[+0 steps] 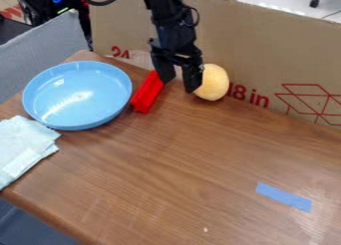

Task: Move the yellow ball to the left side of the table

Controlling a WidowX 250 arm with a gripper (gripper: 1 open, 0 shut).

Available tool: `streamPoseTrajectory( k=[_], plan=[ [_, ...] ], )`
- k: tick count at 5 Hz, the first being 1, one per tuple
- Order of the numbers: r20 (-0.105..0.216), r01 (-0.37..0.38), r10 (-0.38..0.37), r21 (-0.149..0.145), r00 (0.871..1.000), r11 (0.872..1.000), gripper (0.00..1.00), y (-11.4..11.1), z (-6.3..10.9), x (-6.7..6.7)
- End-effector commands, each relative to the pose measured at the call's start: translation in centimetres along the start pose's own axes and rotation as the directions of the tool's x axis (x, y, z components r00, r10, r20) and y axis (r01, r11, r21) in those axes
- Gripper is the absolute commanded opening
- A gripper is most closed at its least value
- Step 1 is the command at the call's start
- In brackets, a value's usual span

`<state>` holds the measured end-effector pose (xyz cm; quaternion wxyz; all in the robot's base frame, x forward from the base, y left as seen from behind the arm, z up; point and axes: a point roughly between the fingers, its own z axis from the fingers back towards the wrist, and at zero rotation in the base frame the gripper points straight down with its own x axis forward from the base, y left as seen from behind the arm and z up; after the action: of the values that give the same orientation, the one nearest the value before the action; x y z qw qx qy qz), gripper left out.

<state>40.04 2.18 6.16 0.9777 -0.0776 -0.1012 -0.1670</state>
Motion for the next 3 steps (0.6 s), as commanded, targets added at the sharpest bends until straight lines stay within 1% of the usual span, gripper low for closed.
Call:
streamPoseTrajectory(
  k=[1, 2, 3],
  plan=[
    [0.046, 0.001, -0.003, 0.042, 0.999, 0.999, 1.0, 1.4, 2.8, 1.1],
    [0.057, -0.009, 0.006, 0.054, 0.998, 0.998, 1.0, 2.1, 2.2, 2.2],
    [0.06, -0.016, 0.013, 0.057, 0.998, 0.998, 1.0, 2.1, 1.5, 3.1]
  ],
)
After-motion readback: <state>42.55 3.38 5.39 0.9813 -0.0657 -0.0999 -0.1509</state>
